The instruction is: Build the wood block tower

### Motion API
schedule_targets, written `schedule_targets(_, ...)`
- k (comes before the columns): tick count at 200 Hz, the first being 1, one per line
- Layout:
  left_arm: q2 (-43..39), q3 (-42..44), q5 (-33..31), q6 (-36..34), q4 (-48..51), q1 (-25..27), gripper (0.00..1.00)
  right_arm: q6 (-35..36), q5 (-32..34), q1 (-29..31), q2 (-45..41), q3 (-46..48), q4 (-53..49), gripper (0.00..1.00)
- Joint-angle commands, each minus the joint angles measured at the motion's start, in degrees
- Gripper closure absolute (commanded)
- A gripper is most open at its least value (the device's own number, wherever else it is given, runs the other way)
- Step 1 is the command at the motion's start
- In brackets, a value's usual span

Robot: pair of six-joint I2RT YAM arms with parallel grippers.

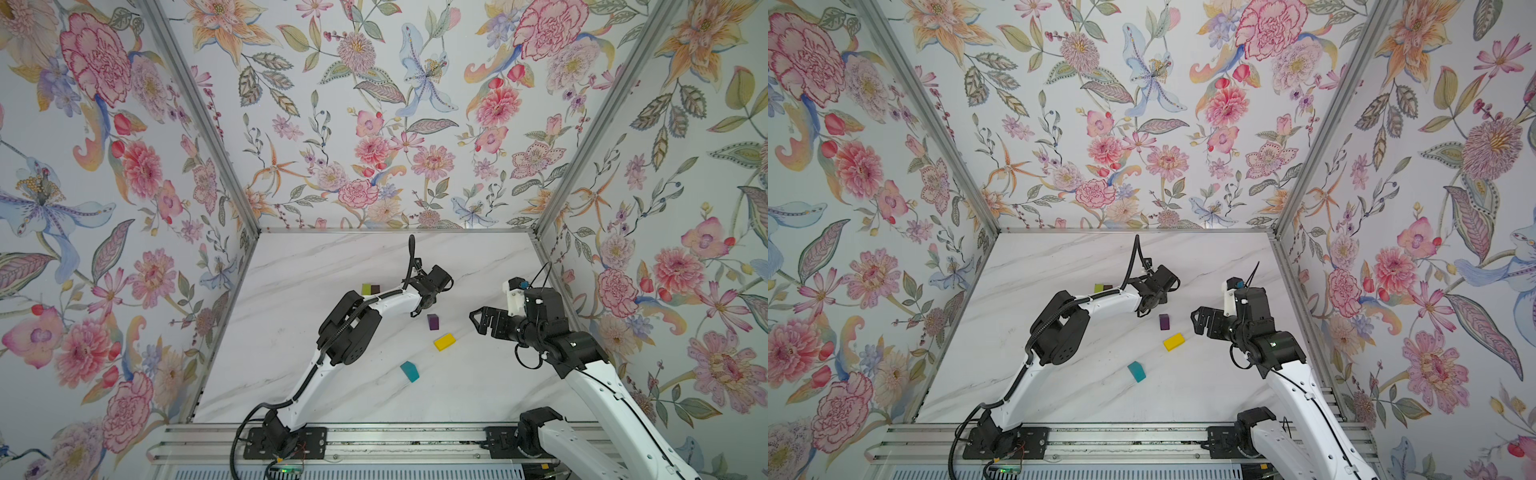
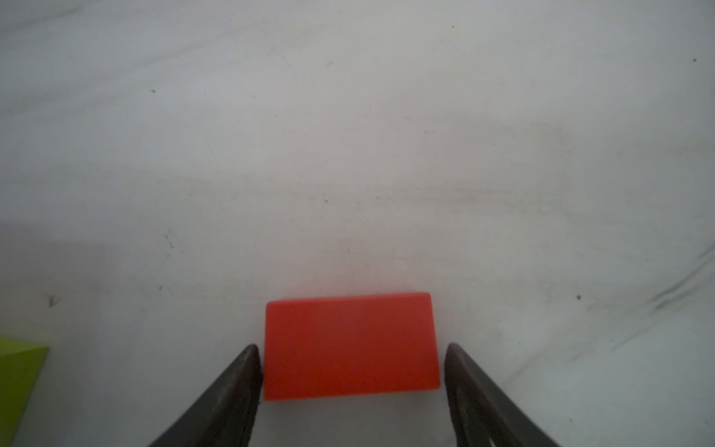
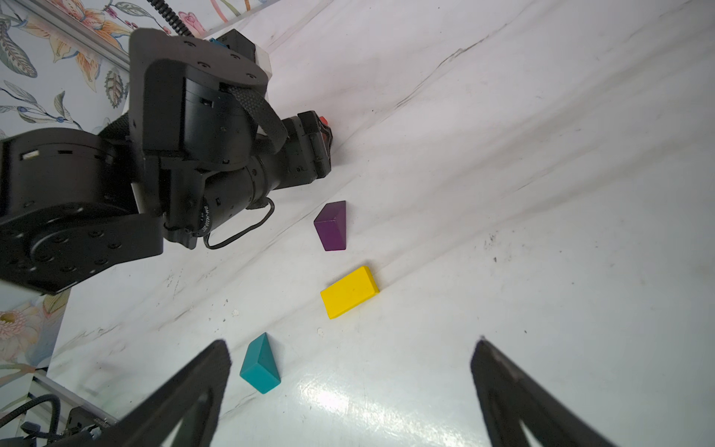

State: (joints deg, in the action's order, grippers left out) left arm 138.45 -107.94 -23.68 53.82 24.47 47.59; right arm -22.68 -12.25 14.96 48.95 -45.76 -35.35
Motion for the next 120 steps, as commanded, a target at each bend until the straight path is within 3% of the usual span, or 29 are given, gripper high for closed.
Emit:
schedule_targets(1, 2.5, 0.0, -1.1, -0.7, 3.4, -0.5, 0.24, 0.9, -0.9, -0.3, -0.6, -0.5, -1.1, 0.01)
schedule_targets(120, 4.1, -2.3, -0.1, -3.2, 2.4, -0.9, 0.30, 0.4, -1.5, -0.6, -0.5, 0.0, -1.2, 0.01)
